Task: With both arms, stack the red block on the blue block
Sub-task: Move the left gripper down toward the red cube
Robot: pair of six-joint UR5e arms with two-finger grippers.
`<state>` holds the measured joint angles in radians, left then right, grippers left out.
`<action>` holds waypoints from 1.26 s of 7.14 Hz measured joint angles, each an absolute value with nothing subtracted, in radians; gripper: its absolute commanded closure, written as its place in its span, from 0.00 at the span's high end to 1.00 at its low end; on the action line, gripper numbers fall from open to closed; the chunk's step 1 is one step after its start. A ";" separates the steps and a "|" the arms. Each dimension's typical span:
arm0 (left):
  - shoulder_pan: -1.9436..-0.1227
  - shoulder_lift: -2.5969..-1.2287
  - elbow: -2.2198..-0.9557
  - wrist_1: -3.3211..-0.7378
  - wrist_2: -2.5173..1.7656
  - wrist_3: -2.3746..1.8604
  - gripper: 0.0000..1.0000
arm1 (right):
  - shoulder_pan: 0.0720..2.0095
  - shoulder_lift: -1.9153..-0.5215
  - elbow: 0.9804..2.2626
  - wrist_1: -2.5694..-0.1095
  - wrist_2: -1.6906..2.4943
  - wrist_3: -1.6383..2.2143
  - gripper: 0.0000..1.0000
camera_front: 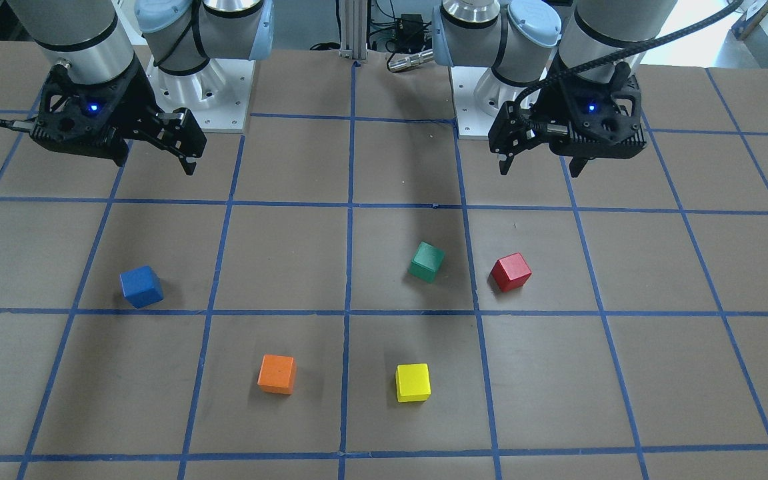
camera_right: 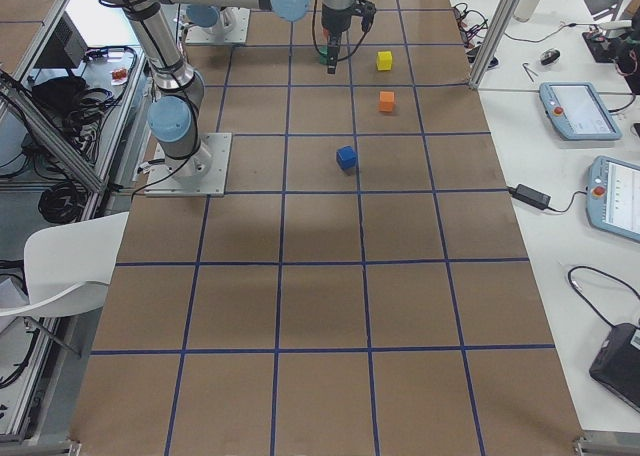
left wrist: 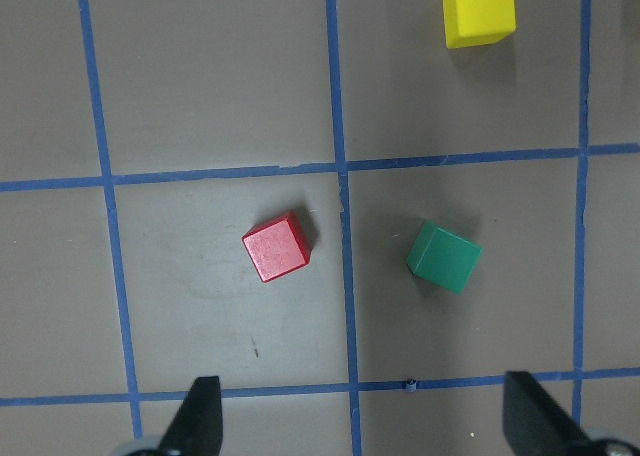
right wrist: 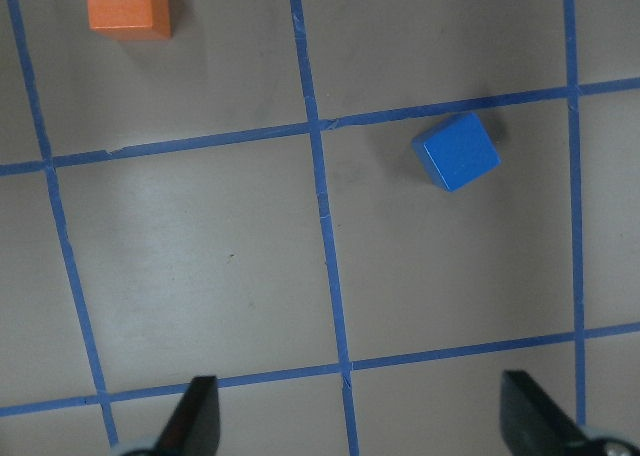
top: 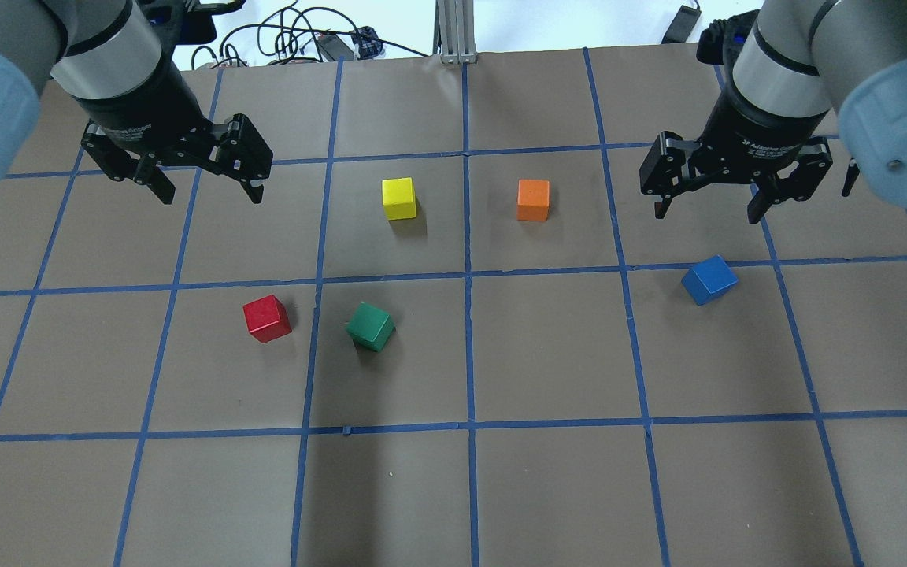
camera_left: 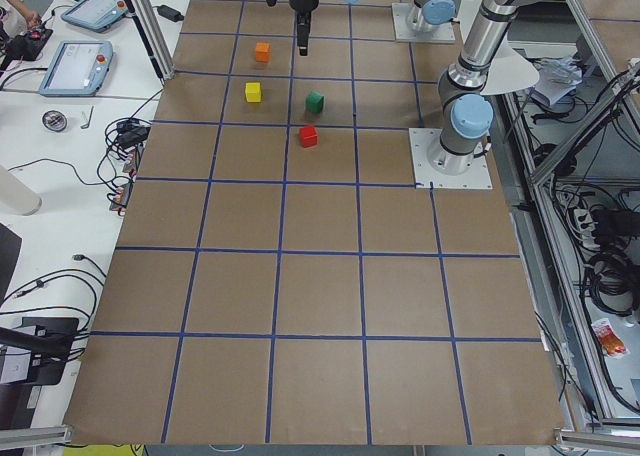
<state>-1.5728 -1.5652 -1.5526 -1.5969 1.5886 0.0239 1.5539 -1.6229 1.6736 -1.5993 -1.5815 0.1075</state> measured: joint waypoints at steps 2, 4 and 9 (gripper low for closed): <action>-1.572 -1.570 -1.544 -1.607 1.589 0.014 1.00 | 1.554 -1.623 1.674 -1.598 -1.582 0.107 1.00; -1.570 -1.575 -1.560 -1.614 1.589 0.013 1.00 | 1.554 -1.623 1.674 -1.597 -1.582 0.107 1.00; -1.478 -1.711 -1.761 -1.347 1.583 0.014 1.00 | 1.556 -1.626 1.674 -1.589 -1.610 0.110 1.00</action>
<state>-1.4784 -1.7108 -1.7612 -1.3471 1.5830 0.0143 1.5557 -1.6258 1.6736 -1.5890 -1.6096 0.1098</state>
